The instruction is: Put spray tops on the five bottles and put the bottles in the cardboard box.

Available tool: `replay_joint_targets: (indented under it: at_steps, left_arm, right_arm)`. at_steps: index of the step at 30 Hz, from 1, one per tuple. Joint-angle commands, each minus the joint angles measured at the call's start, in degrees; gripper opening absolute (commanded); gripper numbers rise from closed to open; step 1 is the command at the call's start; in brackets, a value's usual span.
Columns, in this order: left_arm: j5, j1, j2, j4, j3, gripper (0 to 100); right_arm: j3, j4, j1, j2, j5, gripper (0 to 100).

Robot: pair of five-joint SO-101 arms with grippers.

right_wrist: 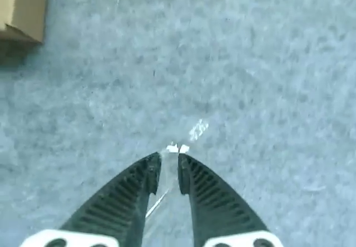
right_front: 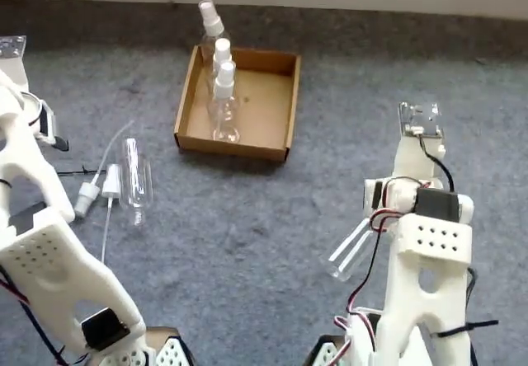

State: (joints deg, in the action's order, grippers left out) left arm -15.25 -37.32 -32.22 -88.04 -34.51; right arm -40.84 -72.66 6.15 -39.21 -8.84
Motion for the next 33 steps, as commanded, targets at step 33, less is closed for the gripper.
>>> replay_joint_targets:
  at_steps: [33]
  left_arm:
    - [-0.3,1.0,3.1,-2.3,-2.3,19]
  right_arm:
    - [-2.1,17.3,-0.7,33.5,-3.6,4.7]
